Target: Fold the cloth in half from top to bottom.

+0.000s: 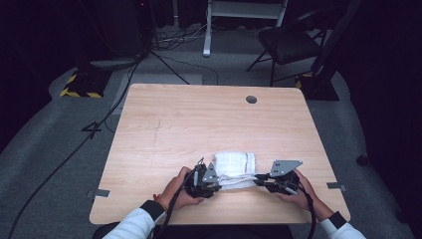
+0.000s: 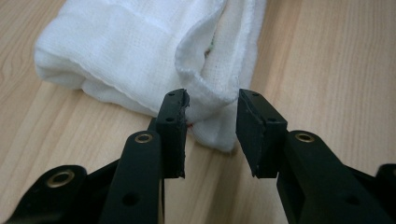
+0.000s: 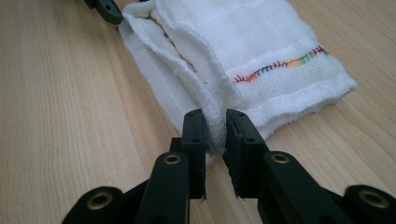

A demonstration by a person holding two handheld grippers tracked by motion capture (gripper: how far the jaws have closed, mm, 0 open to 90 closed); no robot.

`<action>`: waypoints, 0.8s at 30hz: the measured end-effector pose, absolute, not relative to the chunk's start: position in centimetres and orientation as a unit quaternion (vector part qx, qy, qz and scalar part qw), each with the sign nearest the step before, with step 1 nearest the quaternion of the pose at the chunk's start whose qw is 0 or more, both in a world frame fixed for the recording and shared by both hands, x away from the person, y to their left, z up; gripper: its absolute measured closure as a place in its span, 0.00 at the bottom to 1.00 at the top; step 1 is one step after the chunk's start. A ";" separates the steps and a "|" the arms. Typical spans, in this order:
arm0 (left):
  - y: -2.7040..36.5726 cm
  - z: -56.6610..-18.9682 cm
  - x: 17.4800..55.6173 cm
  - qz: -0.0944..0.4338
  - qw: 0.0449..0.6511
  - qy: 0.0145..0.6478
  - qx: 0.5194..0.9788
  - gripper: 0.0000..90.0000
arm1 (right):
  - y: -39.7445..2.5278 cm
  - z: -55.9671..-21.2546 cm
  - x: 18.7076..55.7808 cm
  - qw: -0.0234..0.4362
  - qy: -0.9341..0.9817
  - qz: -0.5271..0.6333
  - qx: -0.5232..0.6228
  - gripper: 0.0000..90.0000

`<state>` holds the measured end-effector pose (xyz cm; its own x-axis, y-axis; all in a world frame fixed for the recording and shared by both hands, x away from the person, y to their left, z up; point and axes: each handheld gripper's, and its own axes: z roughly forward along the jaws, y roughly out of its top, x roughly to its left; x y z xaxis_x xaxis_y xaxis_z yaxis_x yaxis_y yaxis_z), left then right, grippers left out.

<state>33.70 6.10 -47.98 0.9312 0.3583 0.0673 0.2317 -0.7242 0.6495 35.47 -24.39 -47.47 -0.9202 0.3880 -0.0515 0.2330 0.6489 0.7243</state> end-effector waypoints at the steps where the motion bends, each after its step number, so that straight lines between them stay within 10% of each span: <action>1: 6.3 -48.0 33.5 0.093 0.338 0.158 0.923 0.72 | -24.5 -47.4 35.4 0.103 0.901 0.384 0.172 0.86; 24: 4.8 -47.0 37.8 0.110 0.338 0.212 0.910 0.31 | -23.1 -46.0 38.3 0.160 0.886 0.378 0.216 0.40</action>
